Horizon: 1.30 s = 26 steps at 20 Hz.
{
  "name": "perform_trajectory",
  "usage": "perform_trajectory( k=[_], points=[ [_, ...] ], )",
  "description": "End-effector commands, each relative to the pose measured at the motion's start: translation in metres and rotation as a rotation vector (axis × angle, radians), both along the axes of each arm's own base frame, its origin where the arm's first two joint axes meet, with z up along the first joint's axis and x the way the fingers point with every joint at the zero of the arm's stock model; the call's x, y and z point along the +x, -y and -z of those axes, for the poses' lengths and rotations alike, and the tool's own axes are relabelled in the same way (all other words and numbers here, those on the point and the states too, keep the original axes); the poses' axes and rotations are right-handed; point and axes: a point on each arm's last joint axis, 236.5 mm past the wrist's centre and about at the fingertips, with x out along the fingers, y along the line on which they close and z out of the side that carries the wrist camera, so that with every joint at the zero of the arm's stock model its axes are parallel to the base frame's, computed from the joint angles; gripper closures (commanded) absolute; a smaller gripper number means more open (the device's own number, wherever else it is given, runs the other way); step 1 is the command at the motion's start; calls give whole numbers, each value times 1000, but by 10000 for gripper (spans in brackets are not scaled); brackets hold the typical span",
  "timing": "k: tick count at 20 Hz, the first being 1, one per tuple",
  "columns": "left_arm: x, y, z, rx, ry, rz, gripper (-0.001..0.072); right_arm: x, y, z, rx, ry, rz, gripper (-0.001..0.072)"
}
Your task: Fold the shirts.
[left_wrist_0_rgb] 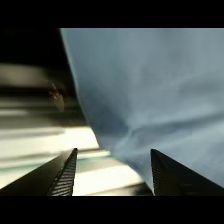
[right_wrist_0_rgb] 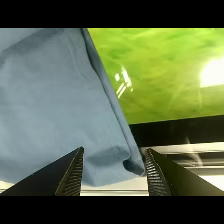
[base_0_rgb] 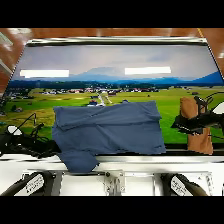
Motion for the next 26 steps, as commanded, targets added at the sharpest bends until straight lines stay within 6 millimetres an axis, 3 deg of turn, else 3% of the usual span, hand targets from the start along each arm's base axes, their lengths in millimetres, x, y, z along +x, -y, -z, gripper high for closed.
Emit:
perform_trajectory(
  k=[1,6,8,11,16,23,24,25,26],
  points=[
    [16,10,4,-13,57,-6,184,-3,-2,0,8,-15,5,208],
    [-6,37,-2,-105,-27,99,184,-6,-3,0,12,-25,8,208],
    [-17,32,-4,-98,-65,132,183,-6,-3,0,13,-27,7,208],
    [-36,9,2,-9,-134,195,182,-6,-3,0,13,-27,7,209],
    [-21,28,3,-63,-81,127,183,-5,-2,0,11,-24,10,209],
    [-29,41,11,-65,-119,215,186,-5,-3,0,16,-27,20,209],
    [-29,41,13,-63,-123,223,214,-5,-3,0,16,-27,20,209],
    [-29,41,15,-57,-124,228,306,-5,-3,0,16,-27,21,209],
    [-28,40,18,-44,-124,228,353,-5,-3,0,17,-28,23,209]
  ],
)
